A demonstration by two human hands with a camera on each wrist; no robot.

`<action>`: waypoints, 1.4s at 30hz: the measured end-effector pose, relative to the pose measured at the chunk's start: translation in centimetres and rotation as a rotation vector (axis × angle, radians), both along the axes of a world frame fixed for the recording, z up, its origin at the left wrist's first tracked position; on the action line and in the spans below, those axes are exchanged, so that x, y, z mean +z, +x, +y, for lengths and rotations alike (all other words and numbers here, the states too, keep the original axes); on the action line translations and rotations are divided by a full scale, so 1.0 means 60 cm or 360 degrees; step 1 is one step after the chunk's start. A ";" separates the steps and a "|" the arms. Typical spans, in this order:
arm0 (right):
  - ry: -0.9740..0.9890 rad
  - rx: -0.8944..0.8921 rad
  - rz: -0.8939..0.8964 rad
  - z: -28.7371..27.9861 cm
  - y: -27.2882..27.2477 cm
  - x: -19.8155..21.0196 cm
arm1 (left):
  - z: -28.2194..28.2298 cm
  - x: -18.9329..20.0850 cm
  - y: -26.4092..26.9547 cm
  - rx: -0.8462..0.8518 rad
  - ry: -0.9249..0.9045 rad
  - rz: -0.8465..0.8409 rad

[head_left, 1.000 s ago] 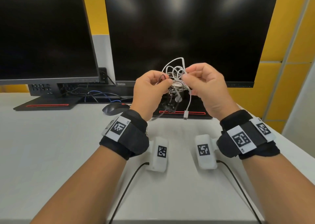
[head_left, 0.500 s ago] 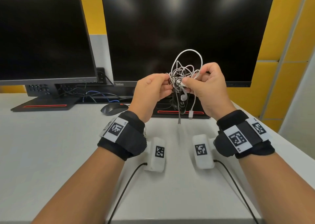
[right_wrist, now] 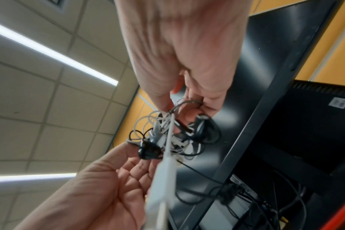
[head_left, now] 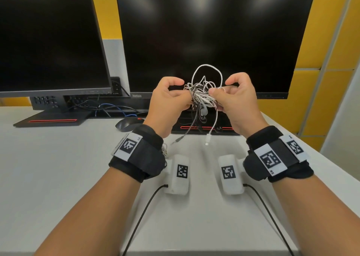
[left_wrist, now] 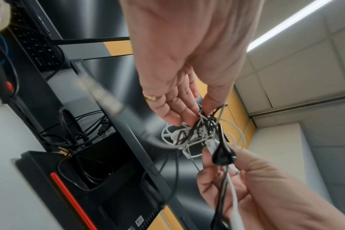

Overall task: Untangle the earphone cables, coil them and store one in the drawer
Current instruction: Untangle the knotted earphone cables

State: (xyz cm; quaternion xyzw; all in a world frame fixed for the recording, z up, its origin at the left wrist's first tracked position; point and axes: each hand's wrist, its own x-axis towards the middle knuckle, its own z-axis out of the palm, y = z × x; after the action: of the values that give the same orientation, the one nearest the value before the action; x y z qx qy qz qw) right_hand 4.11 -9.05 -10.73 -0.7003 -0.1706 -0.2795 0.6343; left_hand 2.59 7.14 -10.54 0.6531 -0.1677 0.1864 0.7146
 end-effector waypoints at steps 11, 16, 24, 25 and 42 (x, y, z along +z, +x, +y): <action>-0.0764 -0.0019 -0.0072 -0.003 -0.019 0.007 | 0.000 -0.001 -0.002 -0.0054 -0.0230 -0.0084; -0.0665 0.0008 -0.0100 -0.002 -0.023 0.014 | 0.000 0.000 -0.005 -0.0179 -0.0145 -0.0111; -0.0374 0.0301 0.0026 0.023 -0.015 0.038 | 0.007 0.002 0.004 -0.0075 0.0012 -0.0270; -0.0376 0.0320 0.0056 0.031 -0.009 0.042 | 0.007 0.004 0.003 -0.0153 -0.0023 -0.0277; 0.0108 0.0195 0.0158 0.027 0.012 0.017 | 0.004 0.017 0.003 -0.0253 0.0335 -0.0244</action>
State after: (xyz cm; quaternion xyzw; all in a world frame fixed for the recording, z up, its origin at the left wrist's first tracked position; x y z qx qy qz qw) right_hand 4.83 -7.42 -9.74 -0.6796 -0.1718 -0.2108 0.6814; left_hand 2.80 7.37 -9.49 0.6930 -0.2915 0.1601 0.6396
